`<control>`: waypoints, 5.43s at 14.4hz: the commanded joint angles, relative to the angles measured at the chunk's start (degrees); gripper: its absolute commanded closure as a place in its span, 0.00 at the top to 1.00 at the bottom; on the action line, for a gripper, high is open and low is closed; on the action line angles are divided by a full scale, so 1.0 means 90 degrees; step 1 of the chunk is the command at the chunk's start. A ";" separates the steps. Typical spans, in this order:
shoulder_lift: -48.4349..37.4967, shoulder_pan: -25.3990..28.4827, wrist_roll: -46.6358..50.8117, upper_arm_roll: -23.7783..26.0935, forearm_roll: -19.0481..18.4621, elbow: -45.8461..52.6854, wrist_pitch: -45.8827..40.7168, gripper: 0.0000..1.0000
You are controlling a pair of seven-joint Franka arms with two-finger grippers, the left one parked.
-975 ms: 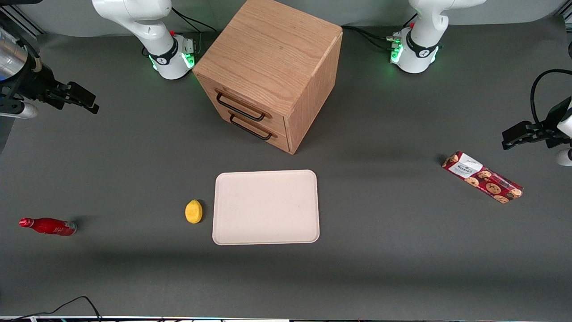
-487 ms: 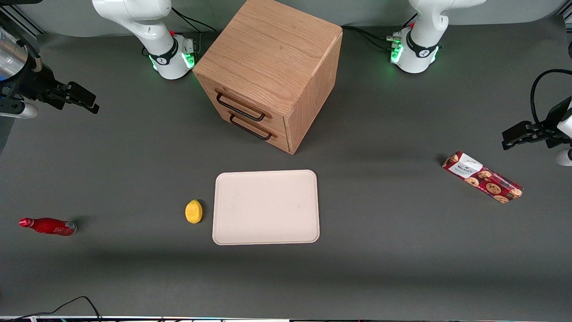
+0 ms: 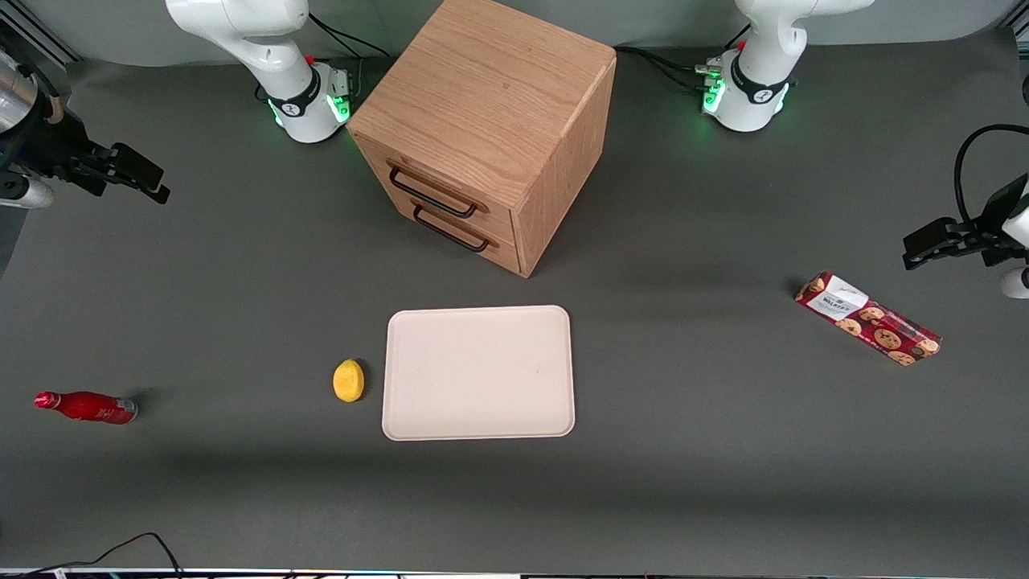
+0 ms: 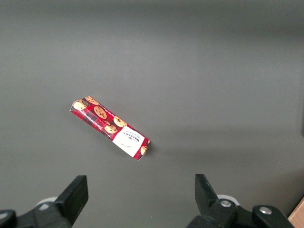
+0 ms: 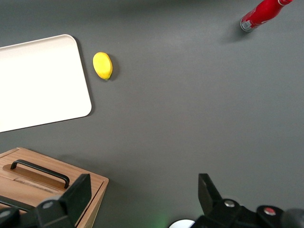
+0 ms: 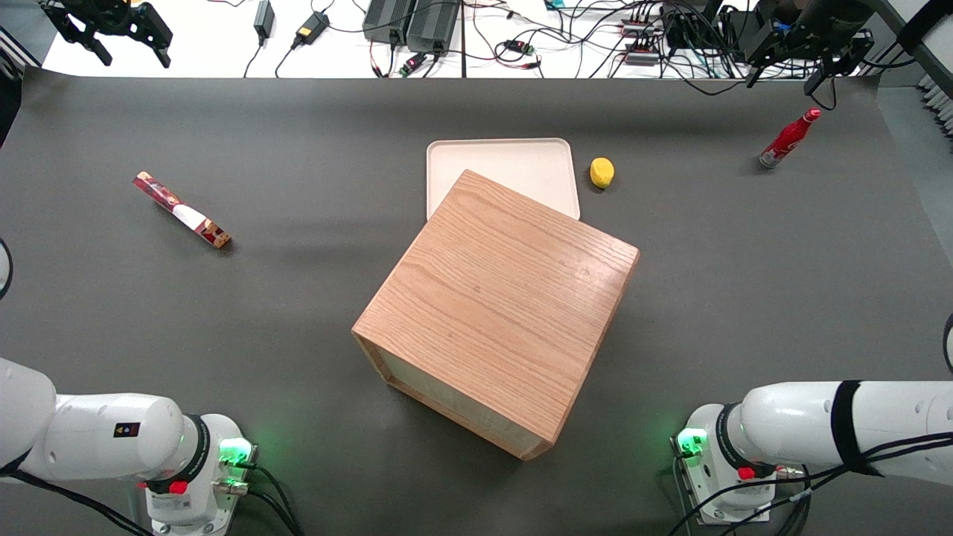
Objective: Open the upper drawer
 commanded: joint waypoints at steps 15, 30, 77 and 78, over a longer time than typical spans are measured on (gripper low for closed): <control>0.0002 0.0103 -0.0218 0.1549 -0.0006 0.0288 -0.0468 1.00; 0.1288 0.0083 -0.5189 0.2449 0.1615 0.0560 -0.0546 1.00; 0.2950 0.0288 -0.4232 0.2635 0.0816 -0.0592 0.2198 1.00; 0.3029 0.0221 -0.4252 0.2577 0.0699 -0.0484 0.2198 1.00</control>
